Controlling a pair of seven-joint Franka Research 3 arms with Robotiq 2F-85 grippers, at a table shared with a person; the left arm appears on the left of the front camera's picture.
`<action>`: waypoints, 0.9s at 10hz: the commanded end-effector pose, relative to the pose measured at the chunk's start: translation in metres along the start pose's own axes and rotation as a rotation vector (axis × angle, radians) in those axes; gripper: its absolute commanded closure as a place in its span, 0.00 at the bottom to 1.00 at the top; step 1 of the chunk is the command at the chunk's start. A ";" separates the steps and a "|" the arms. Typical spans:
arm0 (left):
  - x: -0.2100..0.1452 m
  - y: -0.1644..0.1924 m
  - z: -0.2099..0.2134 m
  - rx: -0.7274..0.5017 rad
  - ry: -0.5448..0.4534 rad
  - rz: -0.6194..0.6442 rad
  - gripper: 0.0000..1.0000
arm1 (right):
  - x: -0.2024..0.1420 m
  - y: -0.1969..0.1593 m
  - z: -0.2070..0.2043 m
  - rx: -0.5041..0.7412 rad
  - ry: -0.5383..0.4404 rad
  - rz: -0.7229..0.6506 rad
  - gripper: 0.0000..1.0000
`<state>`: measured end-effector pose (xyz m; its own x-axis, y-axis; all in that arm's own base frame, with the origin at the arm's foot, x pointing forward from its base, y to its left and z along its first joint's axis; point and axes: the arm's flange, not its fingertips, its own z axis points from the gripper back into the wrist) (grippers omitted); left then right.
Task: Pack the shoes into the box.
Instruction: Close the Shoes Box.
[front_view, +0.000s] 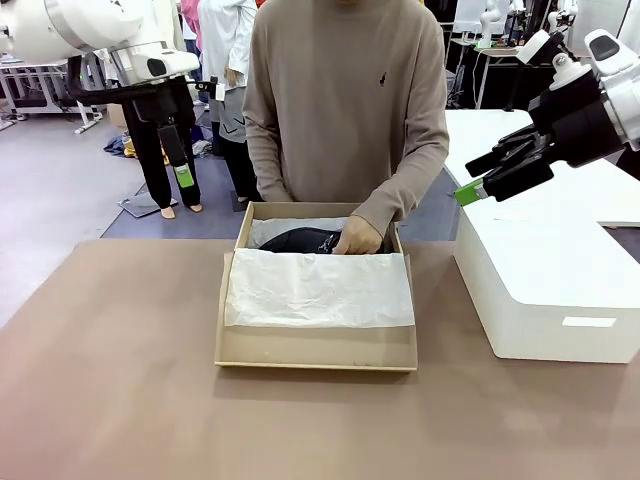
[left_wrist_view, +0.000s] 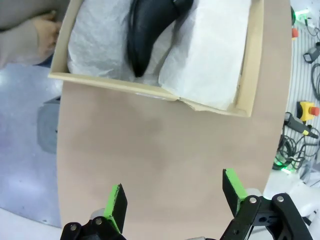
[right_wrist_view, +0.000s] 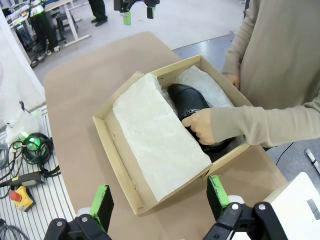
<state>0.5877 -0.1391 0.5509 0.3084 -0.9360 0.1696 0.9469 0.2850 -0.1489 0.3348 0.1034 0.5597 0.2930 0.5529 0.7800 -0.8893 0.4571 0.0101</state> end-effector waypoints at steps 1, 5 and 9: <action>-0.001 -0.002 0.003 0.002 0.001 0.011 0.00 | -0.001 -0.003 -0.002 0.020 -0.029 0.018 0.00; -0.006 0.002 -0.003 0.029 -0.014 -0.018 0.38 | -0.001 -0.003 -0.002 0.020 -0.029 0.018 0.00; -0.035 0.021 -0.004 0.030 -0.080 -0.193 1.00 | -0.001 -0.003 -0.002 0.020 -0.029 0.018 0.00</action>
<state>0.6023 -0.1097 0.5435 0.2005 -0.9558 0.2150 0.9789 0.1864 -0.0841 0.3348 0.1034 0.5597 0.2930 0.5529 0.7800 -0.8894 0.4571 0.0101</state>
